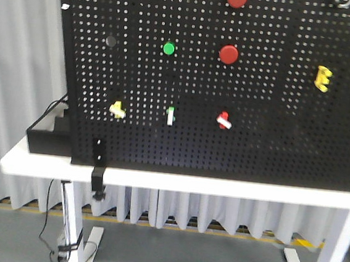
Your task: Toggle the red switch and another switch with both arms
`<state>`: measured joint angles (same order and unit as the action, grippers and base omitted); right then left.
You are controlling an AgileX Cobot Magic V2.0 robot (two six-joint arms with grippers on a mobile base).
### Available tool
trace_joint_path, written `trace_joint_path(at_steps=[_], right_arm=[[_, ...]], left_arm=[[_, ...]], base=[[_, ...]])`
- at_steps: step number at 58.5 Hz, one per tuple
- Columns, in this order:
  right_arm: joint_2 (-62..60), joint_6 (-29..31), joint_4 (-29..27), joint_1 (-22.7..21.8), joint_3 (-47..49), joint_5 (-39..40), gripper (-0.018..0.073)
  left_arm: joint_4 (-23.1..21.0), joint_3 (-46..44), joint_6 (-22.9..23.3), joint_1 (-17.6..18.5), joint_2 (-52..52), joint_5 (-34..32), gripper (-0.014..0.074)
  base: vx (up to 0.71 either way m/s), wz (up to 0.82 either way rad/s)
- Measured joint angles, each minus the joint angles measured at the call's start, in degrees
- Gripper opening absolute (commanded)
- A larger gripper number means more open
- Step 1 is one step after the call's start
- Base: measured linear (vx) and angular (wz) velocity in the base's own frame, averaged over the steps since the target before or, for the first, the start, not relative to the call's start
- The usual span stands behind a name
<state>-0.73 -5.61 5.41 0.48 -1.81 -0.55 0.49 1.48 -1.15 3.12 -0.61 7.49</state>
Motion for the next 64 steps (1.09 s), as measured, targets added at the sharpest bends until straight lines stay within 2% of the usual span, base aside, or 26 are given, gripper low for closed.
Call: trace_joint_path(at_steps=[32,64], right_arm=[[0.0,0.0,0.0,0.0,0.0,0.0,-0.0006],[0.0,0.0,0.0,0.0,0.0,0.0,-0.0006]], left_arm=[[0.0,0.0,0.0,0.0,0.0,0.05,0.0002],[0.0,0.0,0.0,0.0,0.0,0.05,0.0002]], base=[[0.39,-0.02],[0.18,-0.02]])
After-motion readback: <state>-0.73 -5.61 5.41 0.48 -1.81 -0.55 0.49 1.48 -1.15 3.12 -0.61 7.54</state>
